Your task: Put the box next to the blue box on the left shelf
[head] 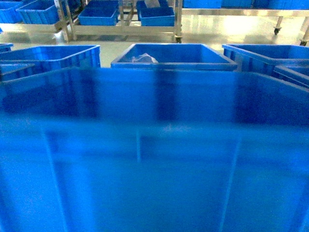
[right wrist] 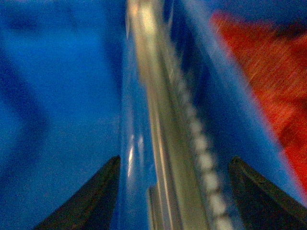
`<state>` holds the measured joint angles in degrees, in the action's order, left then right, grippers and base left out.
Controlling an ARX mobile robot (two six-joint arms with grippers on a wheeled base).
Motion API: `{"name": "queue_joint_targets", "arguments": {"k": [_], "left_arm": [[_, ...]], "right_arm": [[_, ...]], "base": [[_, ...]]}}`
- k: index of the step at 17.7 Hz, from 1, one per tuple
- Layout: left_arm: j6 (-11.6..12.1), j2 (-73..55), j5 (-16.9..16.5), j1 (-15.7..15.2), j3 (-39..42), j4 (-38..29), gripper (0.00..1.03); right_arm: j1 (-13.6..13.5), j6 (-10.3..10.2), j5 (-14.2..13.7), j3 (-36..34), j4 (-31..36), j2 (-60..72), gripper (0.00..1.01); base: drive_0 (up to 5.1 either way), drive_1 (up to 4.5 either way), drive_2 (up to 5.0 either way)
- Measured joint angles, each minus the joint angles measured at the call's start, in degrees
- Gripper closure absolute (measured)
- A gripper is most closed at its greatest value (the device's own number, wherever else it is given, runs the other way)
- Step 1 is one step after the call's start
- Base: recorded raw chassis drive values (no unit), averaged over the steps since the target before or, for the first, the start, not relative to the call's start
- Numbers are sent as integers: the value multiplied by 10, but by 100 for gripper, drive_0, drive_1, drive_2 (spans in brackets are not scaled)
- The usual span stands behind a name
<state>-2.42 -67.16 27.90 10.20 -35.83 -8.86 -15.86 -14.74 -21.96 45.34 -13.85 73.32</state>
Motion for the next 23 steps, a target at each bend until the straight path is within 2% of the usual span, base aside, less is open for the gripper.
{"name": "queue_joint_targets", "arguments": {"k": [1, 2, 3, 4, 5, 8, 9, 12, 13, 14, 15, 17, 18, 19, 21, 22, 23], "left_arm": [[13, 39, 70, -17, -29, -65, 31], [16, 83, 119, -24, -32, -122, 19], [12, 113, 152, -10, -1, -120, 8], [-7, 118, 169, 23, 47, -75, 4], [-30, 109, 181, 57, 98, -38, 5], [-50, 135, 197, 90, 129, -14, 5], [-53, 171, 200, 90, 127, -13, 5], [-48, 216, 210, 73, 124, -2, 5], [-46, 221, 213, 81, 124, 7, 5], [-50, 231, 228, 97, 124, 39, 5], [-64, 235, 247, 118, 125, 81, 5], [-72, 234, 248, 122, 125, 79, 5], [-50, 255, 139, 87, 164, -35, 13], [-29, 290, 45, 55, 206, -97, 22], [0, 331, -100, 16, 250, -141, 42], [7, 341, -148, 9, 255, -143, 51], [13, 352, -176, 2, 265, -138, 60]], "right_arm": [[-3, -5, -40, 15, 61, -40, 28], [-4, -7, -71, 19, 129, -88, 15], [-21, -7, -91, -3, 176, -110, 4], [-50, -23, -98, -48, 164, -119, 3], [-71, -41, -109, -105, 141, -111, 3], [-77, -54, -121, -149, 126, -119, 3], [-72, -61, -123, -150, 125, -146, 3], [-63, -62, -133, -152, 121, -200, 3], [-69, -63, -141, -157, 118, -207, 3], [-83, -61, -168, -162, 104, -216, 3], [-93, -51, -185, -174, 112, -222, 3], [-93, -47, -186, -177, 112, -221, 3], [-93, -46, -184, -178, 118, -221, 3], [-72, -14, -116, -221, 246, -231, 11], [-27, 72, -3, -313, 394, -285, 29], [-7, 103, 35, -338, 434, -303, 40], [7, 118, 60, -347, 439, -320, 49]], "base": [[0, 0, 0], [0, 0, 0], [0, 0, 0], [0, 0, 0], [0, 0, 0], [0, 0, 0], [0, 0, 0], [0, 0, 0], [0, 0, 0], [0, 0, 0], [0, 0, 0], [0, 0, 0], [0, 0, 0], [0, 0, 0], [0, 0, 0], [0, 0, 0], [0, 0, 0]]}}
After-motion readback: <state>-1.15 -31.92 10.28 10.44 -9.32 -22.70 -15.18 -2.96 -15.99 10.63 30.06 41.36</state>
